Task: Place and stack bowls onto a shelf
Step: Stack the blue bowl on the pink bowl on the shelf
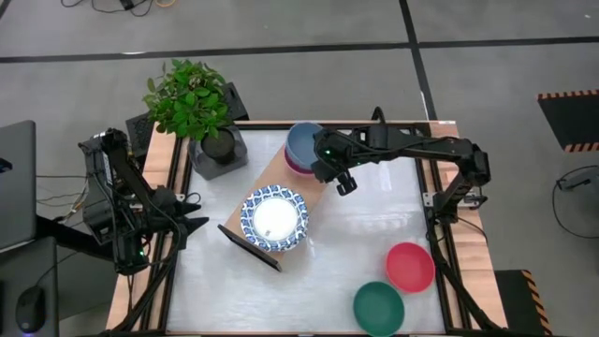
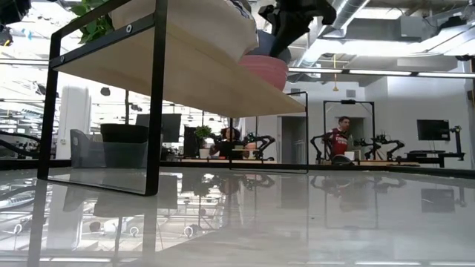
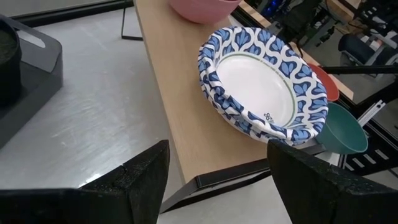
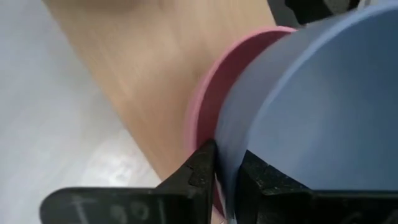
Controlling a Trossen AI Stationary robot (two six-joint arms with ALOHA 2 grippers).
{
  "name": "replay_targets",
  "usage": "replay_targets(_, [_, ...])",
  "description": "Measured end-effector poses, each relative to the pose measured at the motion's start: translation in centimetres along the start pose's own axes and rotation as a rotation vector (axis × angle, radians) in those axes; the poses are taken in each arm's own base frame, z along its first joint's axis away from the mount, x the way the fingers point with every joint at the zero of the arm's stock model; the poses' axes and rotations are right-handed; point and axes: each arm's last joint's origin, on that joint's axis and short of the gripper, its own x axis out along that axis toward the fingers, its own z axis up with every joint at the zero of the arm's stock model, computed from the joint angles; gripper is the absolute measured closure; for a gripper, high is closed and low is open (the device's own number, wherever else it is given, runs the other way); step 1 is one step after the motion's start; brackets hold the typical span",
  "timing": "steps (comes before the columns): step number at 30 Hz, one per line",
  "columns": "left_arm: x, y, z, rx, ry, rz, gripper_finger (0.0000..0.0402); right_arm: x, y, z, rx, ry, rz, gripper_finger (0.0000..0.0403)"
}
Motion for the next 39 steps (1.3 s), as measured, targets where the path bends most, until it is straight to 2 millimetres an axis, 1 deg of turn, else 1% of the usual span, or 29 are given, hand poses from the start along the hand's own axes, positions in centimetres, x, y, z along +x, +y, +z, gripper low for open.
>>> replay_targets(7, [0.0,0.0,0.0,0.001,0.000,0.000,0.0148,-0.1,-0.4,0.2,0.012,-0.019,-0.048,0.0334])
replay_targets(10, [0.0,0.0,0.0,0.001,0.000,0.000,0.0148,-0.2,-0.4,0.2,0.016,-0.018,-0.046,0.0321])
replay_targets(14, [0.0,0.0,0.0,0.001,0.000,0.000,0.0148,-0.2,-0.4,0.1,0.026,-0.014,-0.046,0.0283])
replay_targets(19, [0.0,0.0,0.0,0.001,0.000,0.000,0.0148,-0.2,-0.5,0.0,0.029,0.030,-0.101,0.0217])
replay_targets(22, [0.0,0.0,0.0,0.001,0.000,0.000,0.0148,-0.3,-0.6,-0.1,0.029,0.051,-0.128,0.0189])
replay_targets(25, [0.0,0.0,0.0,0.001,0.000,0.000,0.0148,-1.4,-0.5,-0.1,0.028,0.040,-0.157,0.0176])
replay_targets(28, [0.0,0.0,0.0,0.009,0.000,0.000,0.0148,-3.4,-0.2,-0.1,0.076,-0.003,-0.179,0.0175])
replay_targets(31, [0.0,0.0,0.0,0.022,0.000,0.000,0.0148,-5.6,0.2,-0.2,0.192,-0.056,-0.188,0.0177])
replay_targets(34, [0.0,0.0,0.0,0.035,-0.001,0.000,0.0148,-7.6,0.7,-0.7,0.364,-0.094,-0.184,0.0178])
replay_targets(37, [0.0,0.0,0.0,0.037,-0.007,-0.002,0.0148,-8.3,0.8,-1.1,0.523,-0.118,-0.180,0.0184])
replay_targets(39, [0.0,0.0,0.1,0.038,-0.026,-0.007,0.0148,-8.3,0.8,-1.1,0.552,-0.118,-0.178,0.0197])
